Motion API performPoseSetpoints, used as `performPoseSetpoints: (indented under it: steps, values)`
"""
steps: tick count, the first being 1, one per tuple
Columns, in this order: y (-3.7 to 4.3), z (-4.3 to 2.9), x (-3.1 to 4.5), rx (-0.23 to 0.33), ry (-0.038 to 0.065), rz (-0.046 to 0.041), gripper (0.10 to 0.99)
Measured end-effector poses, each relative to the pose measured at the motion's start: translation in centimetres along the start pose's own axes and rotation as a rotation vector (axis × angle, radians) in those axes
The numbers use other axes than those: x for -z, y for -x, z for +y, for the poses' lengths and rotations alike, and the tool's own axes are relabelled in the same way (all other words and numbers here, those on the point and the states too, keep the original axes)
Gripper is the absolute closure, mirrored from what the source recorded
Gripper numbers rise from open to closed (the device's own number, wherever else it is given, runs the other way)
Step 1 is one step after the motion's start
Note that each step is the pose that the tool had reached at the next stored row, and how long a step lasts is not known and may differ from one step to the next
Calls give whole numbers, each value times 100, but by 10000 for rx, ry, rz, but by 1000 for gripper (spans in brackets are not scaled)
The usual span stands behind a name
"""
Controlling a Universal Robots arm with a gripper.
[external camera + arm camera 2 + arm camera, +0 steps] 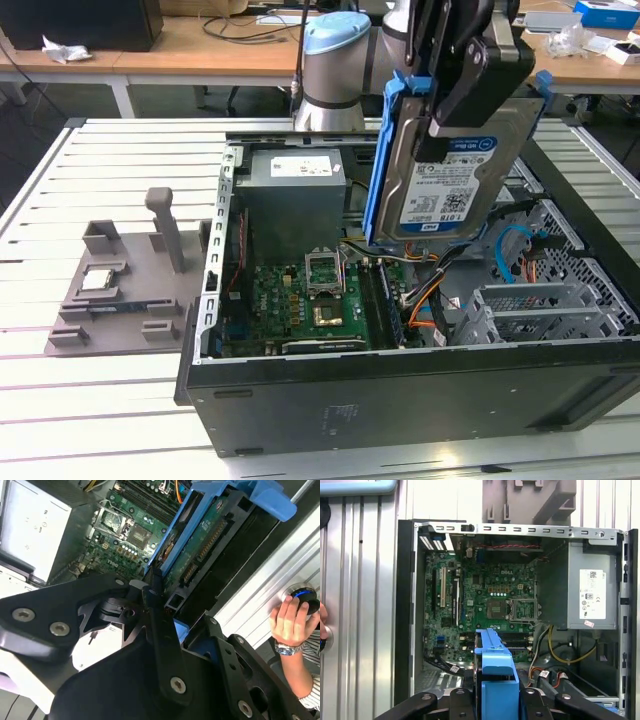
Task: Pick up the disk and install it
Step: 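Pick up the disk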
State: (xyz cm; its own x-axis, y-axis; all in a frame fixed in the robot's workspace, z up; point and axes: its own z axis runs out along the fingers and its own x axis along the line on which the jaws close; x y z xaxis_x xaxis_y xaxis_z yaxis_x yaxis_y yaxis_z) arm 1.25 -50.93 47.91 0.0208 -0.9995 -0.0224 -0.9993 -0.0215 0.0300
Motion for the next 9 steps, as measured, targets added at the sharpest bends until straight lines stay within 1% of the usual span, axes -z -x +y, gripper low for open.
performPoseSetpoints:
  steps: [3,6,9]
  values:
    - [-68,2,-2,0,0,0,718]
    - [-179,4,-4,0,0,1,718]
    - [-250,5,-5,0,0,1,718]
